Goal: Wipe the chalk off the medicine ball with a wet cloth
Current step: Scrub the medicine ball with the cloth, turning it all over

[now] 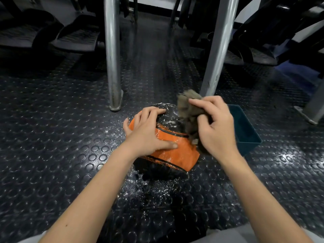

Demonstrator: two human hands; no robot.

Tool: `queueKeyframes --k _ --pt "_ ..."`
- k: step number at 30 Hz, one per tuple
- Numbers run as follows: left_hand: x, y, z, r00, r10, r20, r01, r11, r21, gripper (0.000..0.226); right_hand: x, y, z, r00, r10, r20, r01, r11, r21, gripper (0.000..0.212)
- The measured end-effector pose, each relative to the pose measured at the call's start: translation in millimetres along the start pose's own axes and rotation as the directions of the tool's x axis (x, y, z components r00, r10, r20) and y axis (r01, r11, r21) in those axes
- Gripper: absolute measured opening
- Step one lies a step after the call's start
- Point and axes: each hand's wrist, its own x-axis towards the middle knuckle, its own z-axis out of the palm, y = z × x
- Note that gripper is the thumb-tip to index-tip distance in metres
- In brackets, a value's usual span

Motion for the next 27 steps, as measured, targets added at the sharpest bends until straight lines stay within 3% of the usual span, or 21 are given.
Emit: queueKeyframes --k 2,5,7,10,13,15,18,22,25,27 --pt "0 0 -1 1.0 0.003 -0.011 -0.003 1.0 -0.003 0.099 -9 4 14 0.987 -0.05 0.152 0.058 0.997 -0.048 0.039" --pt "0 0 -1 1.0 0.008 0.005 -0.008 1.0 -0.009 0.098 -5 34 13 0.936 0.295 0.193 -0.214 0.91 -0.356 0.036" --pt "0 0 -1 1.0 0.012 0.015 -0.012 1.0 -0.001 0.099 -1 42 2 0.915 0.384 0.121 -0.32 0.876 -0.362 0.037" --pt "0 0 -2 1.0 0.008 0.021 -0.008 1.0 -0.004 0.1 5 18 -2 0.984 0.18 0.016 -0.176 0.976 -0.13 0.039" --pt "-1 0 -4 1.0 0.006 0.012 -0.006 1.0 -0.009 0.099 -6 5 17 0.988 -0.008 0.157 0.016 0.998 -0.054 0.039" --pt "-1 1 -4 1.0 0.006 0.015 -0.006 1.0 -0.01 0.098 -8 24 22 0.971 0.126 0.203 -0.098 0.985 -0.142 0.038" --pt "-1 0 -4 1.0 0.008 0.025 -0.008 1.0 -0.011 0.099 -6 48 6 0.923 0.354 0.15 -0.298 0.905 -0.304 0.036" --pt "-2 1 -3 0.999 0.005 0.035 -0.005 1.0 -0.001 0.099 0 20 0 0.989 0.148 0.025 -0.145 0.984 -0.102 0.037" --pt "-3 1 -1 1.0 0.01 0.007 -0.01 1.0 -0.016 0.099 -8 13 12 0.991 -0.034 0.13 0.035 0.999 -0.003 0.038" --pt "-3 2 -1 1.0 0.014 0.015 -0.014 1.0 -0.017 0.099 -11 27 17 0.977 0.048 0.209 -0.03 0.995 -0.09 0.037"
